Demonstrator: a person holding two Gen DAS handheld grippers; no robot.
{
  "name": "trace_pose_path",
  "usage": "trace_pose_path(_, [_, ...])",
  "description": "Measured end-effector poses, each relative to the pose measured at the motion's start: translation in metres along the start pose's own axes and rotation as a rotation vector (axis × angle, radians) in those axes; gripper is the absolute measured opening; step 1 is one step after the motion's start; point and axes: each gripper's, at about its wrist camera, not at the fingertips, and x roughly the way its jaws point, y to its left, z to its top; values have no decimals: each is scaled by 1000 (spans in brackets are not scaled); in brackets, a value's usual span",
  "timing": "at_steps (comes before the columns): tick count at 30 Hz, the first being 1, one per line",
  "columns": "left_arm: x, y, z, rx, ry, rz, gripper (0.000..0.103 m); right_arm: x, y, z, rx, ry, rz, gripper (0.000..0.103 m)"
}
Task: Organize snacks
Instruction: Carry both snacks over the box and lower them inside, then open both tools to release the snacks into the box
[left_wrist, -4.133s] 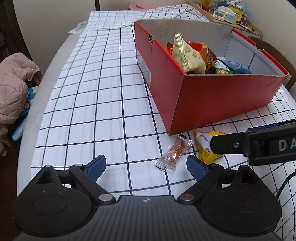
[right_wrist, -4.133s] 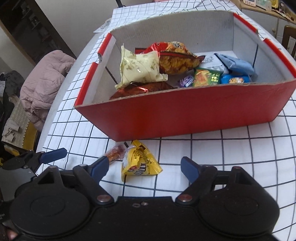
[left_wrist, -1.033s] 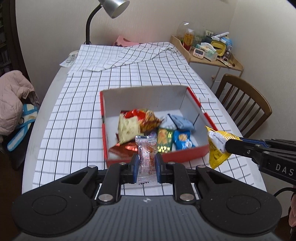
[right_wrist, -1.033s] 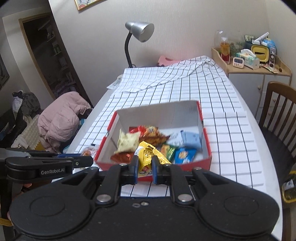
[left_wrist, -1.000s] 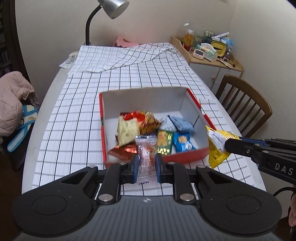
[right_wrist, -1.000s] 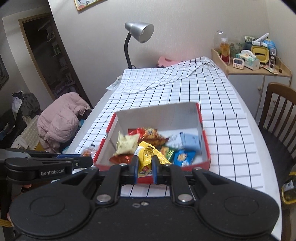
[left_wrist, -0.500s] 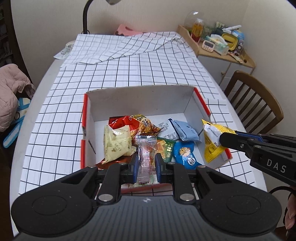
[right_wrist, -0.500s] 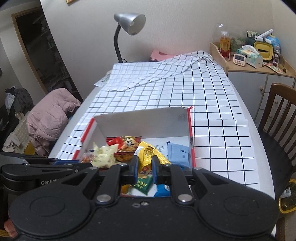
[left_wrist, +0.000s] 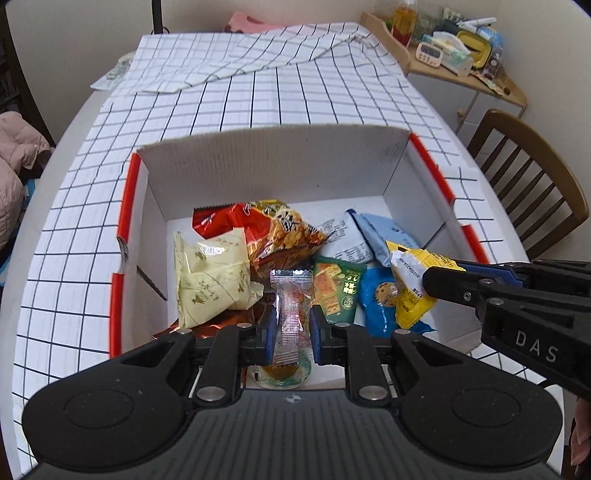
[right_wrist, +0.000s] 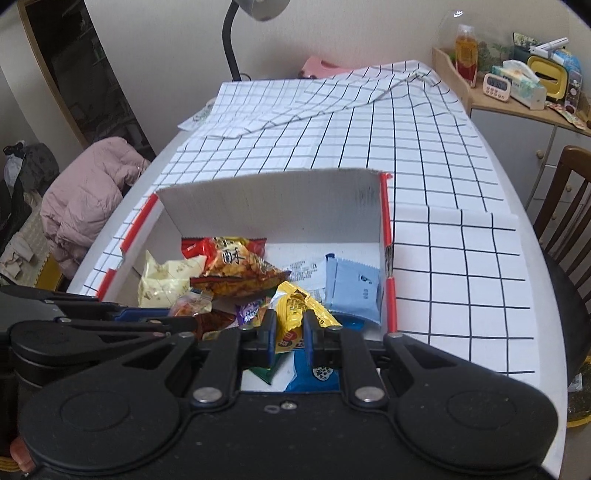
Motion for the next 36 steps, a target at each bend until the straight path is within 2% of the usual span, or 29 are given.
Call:
trace_pose_path(13, [34, -8, -9, 41, 72, 18, 18, 28, -1, -4, -28, 60, -9, 14])
trace_pose_path(22, [43, -10, -10, 39, 91, 25, 19, 39, -2, -10, -29, 91, -33, 14])
trace_pose_path(28, [42, 0, -10, -12, 85, -1, 38, 37, -4, -10, -15, 81, -38, 14])
trace_pose_path(30, [38, 3, -11, -25, 70, -4, 54, 34, -4, -10, -4, 75, -35, 15])
trace_pose_path(36, [20, 11, -12, -51, 33, -27, 55, 21, -5, -9, 21, 53, -28, 15])
